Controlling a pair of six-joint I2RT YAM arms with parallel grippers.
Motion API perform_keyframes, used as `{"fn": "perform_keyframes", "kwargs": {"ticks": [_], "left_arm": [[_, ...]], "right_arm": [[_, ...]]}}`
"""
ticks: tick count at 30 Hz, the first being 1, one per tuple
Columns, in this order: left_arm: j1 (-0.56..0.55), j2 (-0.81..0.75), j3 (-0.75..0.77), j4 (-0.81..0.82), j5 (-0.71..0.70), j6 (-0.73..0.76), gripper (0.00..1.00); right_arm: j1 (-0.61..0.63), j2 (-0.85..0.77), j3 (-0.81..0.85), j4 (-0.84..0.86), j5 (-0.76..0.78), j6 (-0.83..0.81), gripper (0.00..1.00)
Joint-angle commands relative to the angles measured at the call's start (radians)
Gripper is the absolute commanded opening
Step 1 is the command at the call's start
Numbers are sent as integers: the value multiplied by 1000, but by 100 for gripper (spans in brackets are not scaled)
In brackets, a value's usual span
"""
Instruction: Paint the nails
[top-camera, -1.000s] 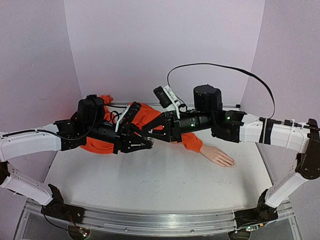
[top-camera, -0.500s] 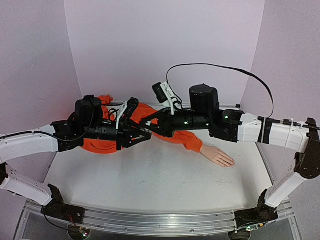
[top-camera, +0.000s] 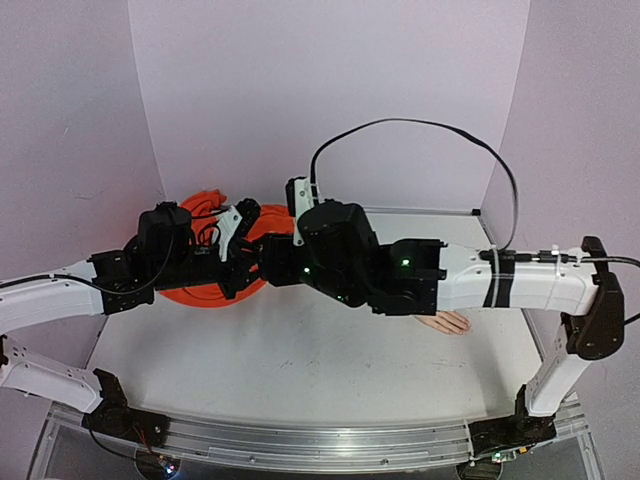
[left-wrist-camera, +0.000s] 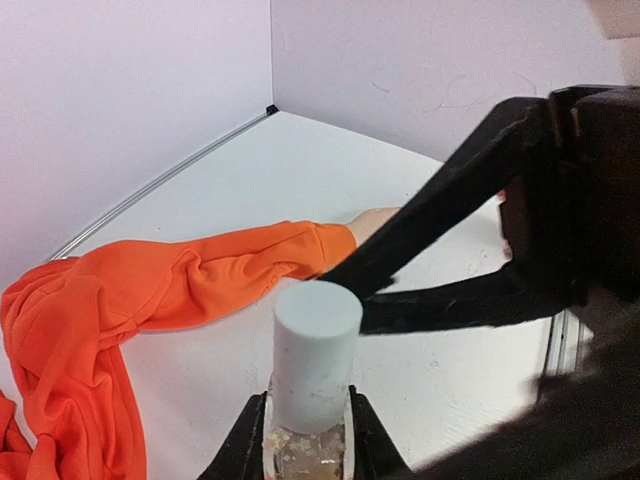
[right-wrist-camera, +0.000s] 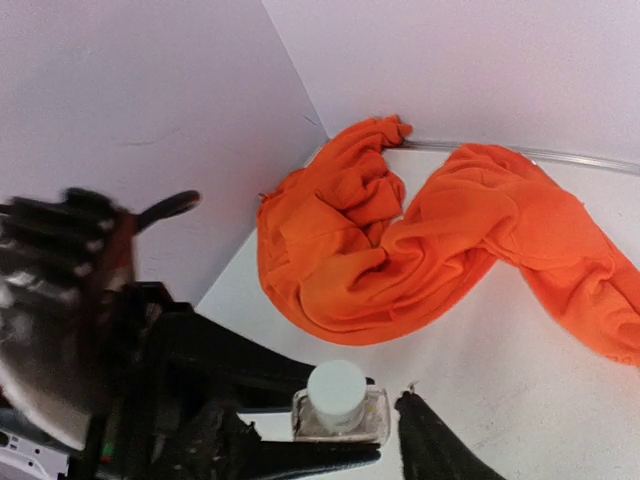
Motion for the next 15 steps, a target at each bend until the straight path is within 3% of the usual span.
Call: {"fn": "perform_keyframes", "kwargs": {"ticks": [1, 5, 7, 10, 15], "left_arm": [[15, 0, 61, 137, 36, -7, 0], [15, 43, 98, 110, 229, -3, 0], [15, 71, 119, 107, 377, -3, 0], [15, 98, 145, 106, 625, -17, 0], [15, 149, 178, 107, 811, -45, 0]], "right_arm": [[-40, -209, -107, 71, -175, -139, 63], [-151, -377, -344, 281, -540, -221, 82], [-203, -449, -443, 366, -710, -254, 85], [-260, -514, -510, 408, -900, -298, 78], [-272, -512, -521, 439, -1031, -330, 63]]}}
